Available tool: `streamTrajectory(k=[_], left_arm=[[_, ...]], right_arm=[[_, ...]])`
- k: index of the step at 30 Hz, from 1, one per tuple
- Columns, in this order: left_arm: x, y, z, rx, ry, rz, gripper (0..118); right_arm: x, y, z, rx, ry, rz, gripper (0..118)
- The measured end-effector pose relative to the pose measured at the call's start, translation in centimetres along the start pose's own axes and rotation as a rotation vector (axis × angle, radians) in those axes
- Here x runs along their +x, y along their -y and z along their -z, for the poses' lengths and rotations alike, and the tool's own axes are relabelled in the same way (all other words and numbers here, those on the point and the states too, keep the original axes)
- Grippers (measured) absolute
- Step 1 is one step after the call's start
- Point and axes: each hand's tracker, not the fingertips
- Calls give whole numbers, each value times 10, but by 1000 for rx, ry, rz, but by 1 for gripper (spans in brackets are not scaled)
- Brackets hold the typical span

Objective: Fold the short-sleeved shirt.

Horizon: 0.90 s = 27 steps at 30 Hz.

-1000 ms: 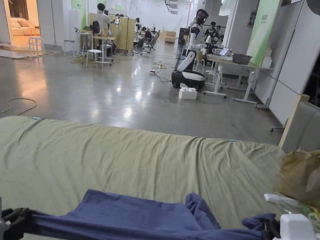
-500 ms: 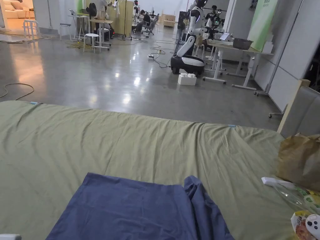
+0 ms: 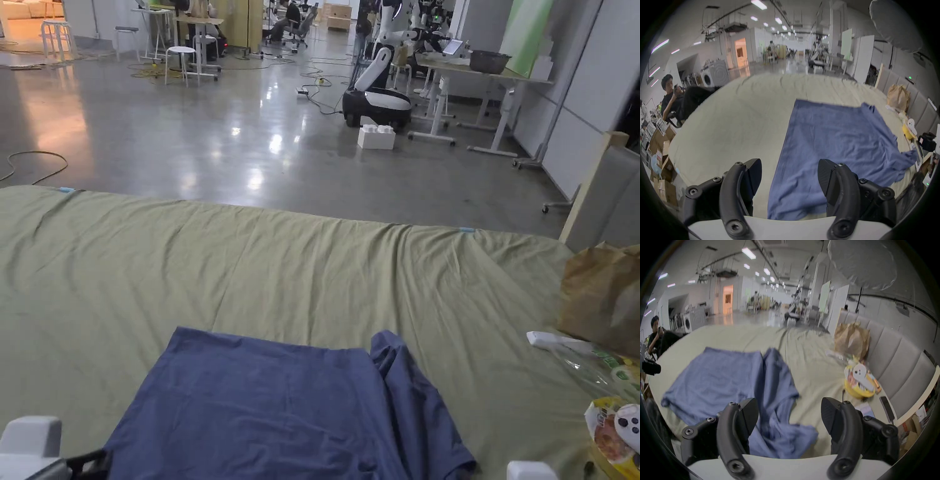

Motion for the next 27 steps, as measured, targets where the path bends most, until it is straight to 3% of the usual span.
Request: streamTrajectory(k=[10, 12, 13, 15, 16, 19, 21, 27], left_arm=[[57, -42, -28, 389, -69, 46, 71], [68, -49, -31, 449, -89, 63, 65], [72, -52, -32, 479, -92, 72, 54], [80, -58, -33, 523, -92, 70, 29], [81, -60, -32, 532, -92, 63, 15], [84, -66, -30, 567, -75, 17, 13], [85, -69, -29, 583, -47, -23, 4], [85, -62, -13, 545, -16, 19, 0]], right_arm=[[-40, -57, -8, 354, 7, 93, 81], [-47, -66, -7, 422, 4, 96, 69], [-50, -67, -5, 406, -11, 124, 52], [-57, -74, -3, 463, -1, 97, 25], [-59, -74, -1, 463, 3, 103, 16], [-63, -80, 3, 492, -1, 101, 14], [-66, -84, 8, 493, -7, 96, 4], [-65, -79, 17, 490, -16, 96, 0]])
